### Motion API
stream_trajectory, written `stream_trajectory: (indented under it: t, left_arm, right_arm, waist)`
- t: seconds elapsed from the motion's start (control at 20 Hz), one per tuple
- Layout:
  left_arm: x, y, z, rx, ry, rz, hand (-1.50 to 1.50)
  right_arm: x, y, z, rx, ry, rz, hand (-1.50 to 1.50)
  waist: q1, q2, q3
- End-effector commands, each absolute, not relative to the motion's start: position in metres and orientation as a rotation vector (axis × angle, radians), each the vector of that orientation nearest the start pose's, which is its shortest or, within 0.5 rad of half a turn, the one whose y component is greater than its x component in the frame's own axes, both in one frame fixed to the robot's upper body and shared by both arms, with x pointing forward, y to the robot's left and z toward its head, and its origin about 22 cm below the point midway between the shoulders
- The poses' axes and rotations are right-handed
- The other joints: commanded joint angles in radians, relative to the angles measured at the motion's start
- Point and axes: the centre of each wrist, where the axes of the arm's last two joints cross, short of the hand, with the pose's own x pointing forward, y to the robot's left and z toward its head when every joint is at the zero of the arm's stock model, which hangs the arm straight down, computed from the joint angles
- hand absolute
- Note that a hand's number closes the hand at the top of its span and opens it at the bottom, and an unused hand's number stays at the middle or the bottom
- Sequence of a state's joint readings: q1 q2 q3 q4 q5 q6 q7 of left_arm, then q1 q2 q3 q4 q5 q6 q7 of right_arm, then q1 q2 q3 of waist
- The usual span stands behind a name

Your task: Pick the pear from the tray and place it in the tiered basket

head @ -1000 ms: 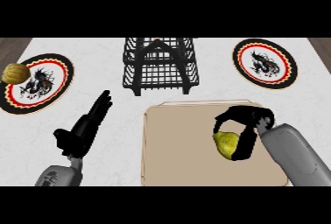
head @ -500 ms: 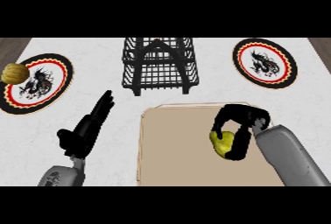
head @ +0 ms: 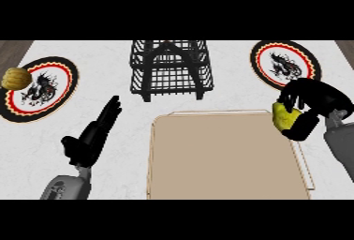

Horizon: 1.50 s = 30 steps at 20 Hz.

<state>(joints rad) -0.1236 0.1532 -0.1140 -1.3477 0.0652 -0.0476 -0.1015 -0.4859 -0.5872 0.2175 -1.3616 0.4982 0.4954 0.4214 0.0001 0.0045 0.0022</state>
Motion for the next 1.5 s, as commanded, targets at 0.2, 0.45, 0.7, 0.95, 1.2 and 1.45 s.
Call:
stream_trajectory:
  t: [0.2,0.45,0.7,0.95,1.2,1.45]
  left_arm:
    - [0.270,0.246,-0.016,-0.072,-1.526,-0.226,0.00]
    - [0.262,0.230,-0.014,-0.069,-1.547,-0.232,0.00]
    - [0.270,0.230,-0.018,-0.080,-1.529,-0.230,0.00]
    - [0.267,0.228,-0.010,-0.093,-1.512,-0.245,0.00]
    - [0.266,0.220,-0.013,-0.083,-1.539,-0.251,0.00]
    - [0.271,0.222,-0.026,-0.098,-1.538,-0.245,0.00]
  right_arm:
    - [0.350,-0.330,0.145,-0.688,-1.420,0.799,1.50]
    - [0.357,-0.321,0.203,-0.685,-1.636,0.771,1.50]
    - [0.360,-0.289,0.257,-0.656,-1.660,0.779,1.50]
    - [0.390,-0.229,0.295,-0.605,-1.670,0.730,1.50]
    - [0.407,-0.163,0.317,-0.594,-1.638,0.750,1.50]
    - [0.425,-0.118,0.323,-0.549,-1.610,0.753,1.50]
  waist:
    - [0.002,-0.003,0.000]
    - [0.009,-0.007,-0.002]
    - [0.003,-0.006,-0.003]
    - [0.020,-0.003,-0.003]
    - [0.025,-0.001,-0.003]
    - [0.027,0.002,-0.004]
